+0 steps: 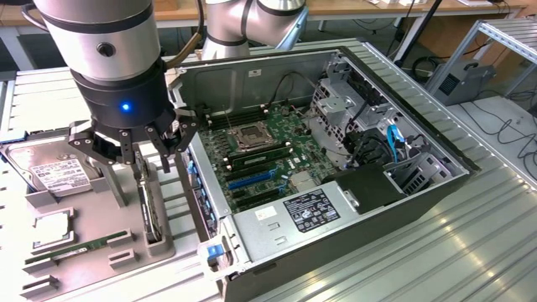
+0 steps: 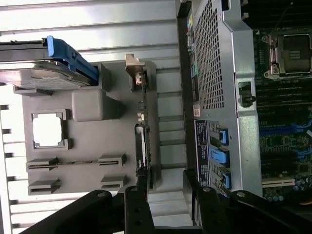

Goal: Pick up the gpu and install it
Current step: 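Pick up the gpu and move the gpu toward the slot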

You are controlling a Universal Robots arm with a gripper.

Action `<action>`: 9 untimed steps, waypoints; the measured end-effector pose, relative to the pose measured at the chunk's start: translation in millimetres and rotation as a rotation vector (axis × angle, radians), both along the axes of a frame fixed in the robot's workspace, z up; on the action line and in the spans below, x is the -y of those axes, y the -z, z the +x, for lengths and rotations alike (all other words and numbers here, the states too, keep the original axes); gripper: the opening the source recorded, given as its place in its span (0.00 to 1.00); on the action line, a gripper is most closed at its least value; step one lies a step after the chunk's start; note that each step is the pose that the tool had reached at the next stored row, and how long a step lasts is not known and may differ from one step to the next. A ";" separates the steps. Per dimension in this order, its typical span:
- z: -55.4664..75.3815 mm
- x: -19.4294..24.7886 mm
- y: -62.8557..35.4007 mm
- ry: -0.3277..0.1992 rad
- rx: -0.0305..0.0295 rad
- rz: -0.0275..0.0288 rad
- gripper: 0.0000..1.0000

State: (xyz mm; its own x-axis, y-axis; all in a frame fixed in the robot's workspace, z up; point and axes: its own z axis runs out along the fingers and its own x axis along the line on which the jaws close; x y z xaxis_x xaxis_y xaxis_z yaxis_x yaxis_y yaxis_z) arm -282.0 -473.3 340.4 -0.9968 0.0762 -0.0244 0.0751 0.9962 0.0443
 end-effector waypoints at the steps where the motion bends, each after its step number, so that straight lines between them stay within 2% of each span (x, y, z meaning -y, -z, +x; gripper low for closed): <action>1: -0.1 0.0 0.4 0.000 -0.0001 0.0000 0.42; 9: -0.5 0.0 2.8 0.000 0.0000 0.0000 0.42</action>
